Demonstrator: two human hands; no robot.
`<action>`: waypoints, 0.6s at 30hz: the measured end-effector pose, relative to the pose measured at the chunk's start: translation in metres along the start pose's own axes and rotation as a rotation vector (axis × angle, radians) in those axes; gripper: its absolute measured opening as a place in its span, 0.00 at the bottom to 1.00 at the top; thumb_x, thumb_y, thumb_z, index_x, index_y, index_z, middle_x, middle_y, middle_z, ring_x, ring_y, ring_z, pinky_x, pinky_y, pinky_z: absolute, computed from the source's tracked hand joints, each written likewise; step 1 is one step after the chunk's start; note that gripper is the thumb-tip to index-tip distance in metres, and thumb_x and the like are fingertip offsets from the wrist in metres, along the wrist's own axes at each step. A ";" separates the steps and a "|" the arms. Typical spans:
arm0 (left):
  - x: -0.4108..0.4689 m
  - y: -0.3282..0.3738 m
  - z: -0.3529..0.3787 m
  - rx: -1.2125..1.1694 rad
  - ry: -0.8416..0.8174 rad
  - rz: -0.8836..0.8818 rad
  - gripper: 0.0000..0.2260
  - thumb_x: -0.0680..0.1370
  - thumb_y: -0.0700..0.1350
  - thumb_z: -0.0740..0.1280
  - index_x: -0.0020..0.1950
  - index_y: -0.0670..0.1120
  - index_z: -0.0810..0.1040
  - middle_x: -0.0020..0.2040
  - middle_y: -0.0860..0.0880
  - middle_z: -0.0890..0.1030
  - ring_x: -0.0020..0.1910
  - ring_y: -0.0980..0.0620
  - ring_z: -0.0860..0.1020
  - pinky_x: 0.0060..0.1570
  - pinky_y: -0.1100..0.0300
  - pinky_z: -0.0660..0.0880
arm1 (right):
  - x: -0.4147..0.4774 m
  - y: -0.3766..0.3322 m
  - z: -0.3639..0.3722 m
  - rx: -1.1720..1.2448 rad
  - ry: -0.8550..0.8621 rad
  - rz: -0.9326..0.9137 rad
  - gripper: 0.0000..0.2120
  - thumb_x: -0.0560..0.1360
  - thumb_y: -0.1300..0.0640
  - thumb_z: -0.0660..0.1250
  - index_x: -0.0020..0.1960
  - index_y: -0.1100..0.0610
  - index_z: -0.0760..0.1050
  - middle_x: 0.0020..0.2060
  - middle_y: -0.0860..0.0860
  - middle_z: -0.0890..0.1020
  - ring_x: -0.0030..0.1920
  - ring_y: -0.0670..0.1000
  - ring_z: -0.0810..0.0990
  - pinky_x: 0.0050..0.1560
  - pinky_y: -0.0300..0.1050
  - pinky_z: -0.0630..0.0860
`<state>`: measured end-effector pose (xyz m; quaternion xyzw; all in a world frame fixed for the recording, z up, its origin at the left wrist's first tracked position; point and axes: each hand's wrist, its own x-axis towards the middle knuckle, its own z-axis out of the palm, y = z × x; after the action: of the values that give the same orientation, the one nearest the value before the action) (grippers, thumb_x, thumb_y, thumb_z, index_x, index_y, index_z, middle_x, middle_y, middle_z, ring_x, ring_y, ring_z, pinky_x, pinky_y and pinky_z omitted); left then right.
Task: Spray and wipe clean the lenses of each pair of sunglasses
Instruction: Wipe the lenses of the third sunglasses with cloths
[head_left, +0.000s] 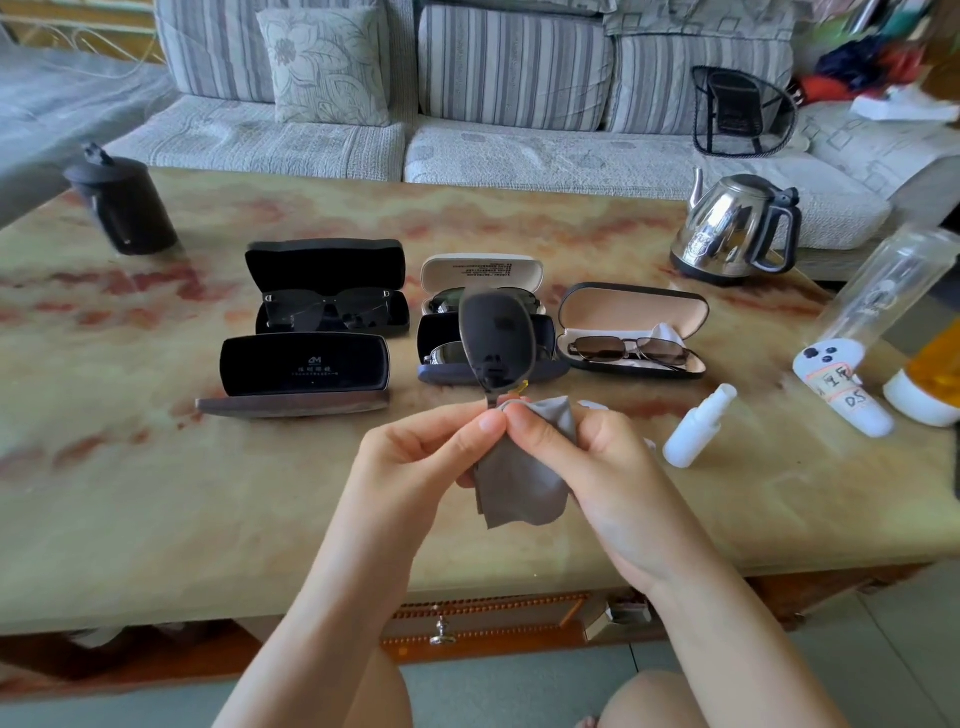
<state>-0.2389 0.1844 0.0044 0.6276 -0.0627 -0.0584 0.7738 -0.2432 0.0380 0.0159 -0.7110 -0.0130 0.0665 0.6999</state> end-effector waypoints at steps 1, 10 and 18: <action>-0.001 0.000 0.000 -0.004 0.004 0.005 0.16 0.66 0.53 0.69 0.49 0.47 0.86 0.45 0.46 0.86 0.41 0.52 0.76 0.42 0.58 0.71 | -0.001 0.001 0.000 0.008 -0.005 0.005 0.20 0.74 0.44 0.69 0.51 0.61 0.82 0.45 0.63 0.85 0.51 0.61 0.84 0.60 0.63 0.76; 0.001 -0.001 0.002 -0.137 0.175 0.005 0.18 0.60 0.52 0.73 0.45 0.42 0.84 0.42 0.46 0.86 0.42 0.54 0.82 0.47 0.62 0.78 | -0.004 0.006 -0.003 0.053 -0.073 -0.019 0.14 0.63 0.51 0.73 0.46 0.56 0.83 0.43 0.53 0.87 0.45 0.46 0.84 0.48 0.37 0.79; -0.003 0.000 0.008 -0.121 0.203 0.032 0.09 0.64 0.50 0.72 0.38 0.45 0.83 0.36 0.49 0.85 0.35 0.57 0.81 0.36 0.66 0.77 | -0.002 0.013 0.004 0.129 0.024 -0.046 0.17 0.62 0.47 0.74 0.46 0.57 0.85 0.41 0.53 0.86 0.44 0.48 0.84 0.43 0.35 0.77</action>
<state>-0.2432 0.1772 0.0059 0.5816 0.0094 0.0142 0.8133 -0.2466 0.0417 0.0033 -0.6648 -0.0164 0.0425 0.7456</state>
